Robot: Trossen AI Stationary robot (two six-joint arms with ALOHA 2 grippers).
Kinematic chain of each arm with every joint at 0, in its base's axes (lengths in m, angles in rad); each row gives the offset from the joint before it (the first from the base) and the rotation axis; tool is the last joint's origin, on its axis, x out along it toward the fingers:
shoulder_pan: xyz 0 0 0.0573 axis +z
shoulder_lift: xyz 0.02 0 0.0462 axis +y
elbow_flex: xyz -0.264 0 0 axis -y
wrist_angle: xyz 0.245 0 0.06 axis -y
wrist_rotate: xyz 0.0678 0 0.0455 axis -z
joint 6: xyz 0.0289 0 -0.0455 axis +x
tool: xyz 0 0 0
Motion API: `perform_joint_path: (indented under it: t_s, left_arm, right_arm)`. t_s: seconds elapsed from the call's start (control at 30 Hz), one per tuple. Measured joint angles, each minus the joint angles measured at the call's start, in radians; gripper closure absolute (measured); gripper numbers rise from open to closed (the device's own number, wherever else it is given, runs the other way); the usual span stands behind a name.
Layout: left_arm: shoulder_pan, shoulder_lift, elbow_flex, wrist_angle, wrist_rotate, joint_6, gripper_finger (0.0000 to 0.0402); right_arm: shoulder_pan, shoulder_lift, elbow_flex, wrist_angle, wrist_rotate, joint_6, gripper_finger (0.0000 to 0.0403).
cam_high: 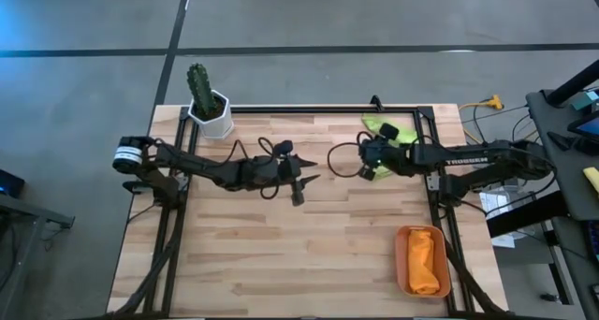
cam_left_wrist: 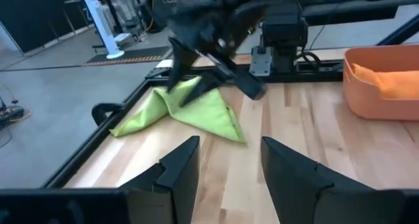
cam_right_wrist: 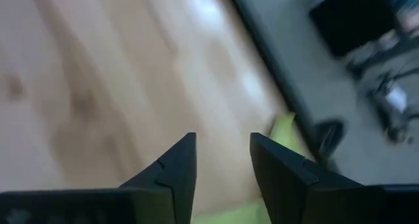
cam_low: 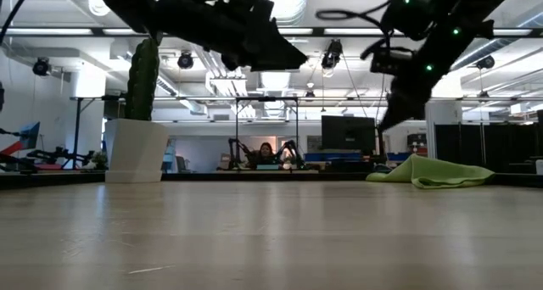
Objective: Roll microfiber towels into tight, uniform cylinder then place into a basket
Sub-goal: Fold the green microfiber cloth
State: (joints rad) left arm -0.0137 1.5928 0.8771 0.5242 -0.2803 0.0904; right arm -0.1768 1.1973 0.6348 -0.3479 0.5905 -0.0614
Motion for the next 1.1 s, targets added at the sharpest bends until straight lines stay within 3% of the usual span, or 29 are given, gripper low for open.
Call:
perform_joint_path:
  t_s: [0.17, 0.33, 0.67, 1.1]
  left_arm:
    - [0.009, 0.009, 0.004, 0.034, 0.008, 0.004, 0.0254]
    - [0.009, 0.010, 0.001, 0.046, 0.022, 0.002, 0.0254]
    - [0.005, 0.010, 0.000, 0.043, 0.027, -0.058, 0.0254]
    - [-0.008, 0.010, -0.007, 0.043, 0.025, -0.092, 0.0254]
  right_arm:
    - [0.000, 0.000, -0.001, -0.127, -0.049, 0.107, 0.0266]
    - [0.000, 0.004, -0.006, -0.158, -0.217, 0.144, 0.0243]
    - [0.000, 0.004, -0.098, -0.193, -0.226, 0.166, 0.0174]
    - [0.003, 0.003, -0.134, -0.133, -0.262, 0.136, 0.0184]
